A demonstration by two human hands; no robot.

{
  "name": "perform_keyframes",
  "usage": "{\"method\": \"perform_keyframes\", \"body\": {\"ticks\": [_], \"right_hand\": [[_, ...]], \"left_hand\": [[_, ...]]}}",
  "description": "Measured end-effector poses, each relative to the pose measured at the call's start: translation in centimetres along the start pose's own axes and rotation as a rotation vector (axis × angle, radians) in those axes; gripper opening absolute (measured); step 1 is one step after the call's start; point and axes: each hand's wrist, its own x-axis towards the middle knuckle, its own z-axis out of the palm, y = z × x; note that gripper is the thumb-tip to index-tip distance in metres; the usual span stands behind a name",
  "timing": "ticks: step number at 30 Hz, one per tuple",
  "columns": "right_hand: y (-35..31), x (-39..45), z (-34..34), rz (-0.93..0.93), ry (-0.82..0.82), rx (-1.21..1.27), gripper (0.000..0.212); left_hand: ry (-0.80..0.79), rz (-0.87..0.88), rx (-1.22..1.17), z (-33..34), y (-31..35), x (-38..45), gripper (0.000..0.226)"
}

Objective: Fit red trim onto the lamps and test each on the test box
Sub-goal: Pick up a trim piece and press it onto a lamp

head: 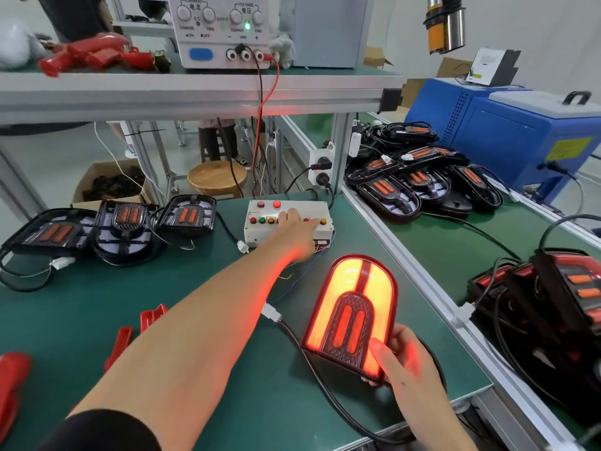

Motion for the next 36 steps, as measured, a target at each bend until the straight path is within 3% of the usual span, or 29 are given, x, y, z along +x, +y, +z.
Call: {"method": "perform_keyframes", "body": {"ticks": [8, 18, 23, 25, 30, 33, 36], "right_hand": [[-0.9, -0.4, 0.5, -0.003, 0.014, 0.06, 0.013], [-1.3, -0.6, 0.5, 0.028, -0.007, 0.057, 0.043], [-1.8, -0.8, 0.7, 0.045, 0.017, 0.075, 0.041], [-1.9, -0.8, 0.7, 0.055, 0.03, 0.07, 0.036], [-1.4, -0.3, 0.7, 0.075, 0.104, 0.054, 0.014], [-1.4, -0.1, 1.0, 0.106, 0.143, 0.01, 0.016], [-1.6, 0.0, 1.3, 0.123, 0.174, -0.028, 0.02]], "left_hand": [[-0.028, 0.001, -0.049, 0.0, -0.2, 0.0, 0.079], [-0.009, 0.003, -0.027, -0.1, -0.1, 0.0, 0.076], [-0.015, 0.055, -0.082, -0.3, -0.2, -0.7, 0.078], [0.005, 0.102, -0.191, -0.6, -0.3, -1.7, 0.068], [0.13, 0.226, -0.392, -1.5, -2.2, -7.9, 0.017], [0.094, 0.328, -0.225, -1.3, -4.5, -12.6, 0.008], [0.183, 0.447, 0.054, -0.7, -6.5, -15.4, 0.011]]}}
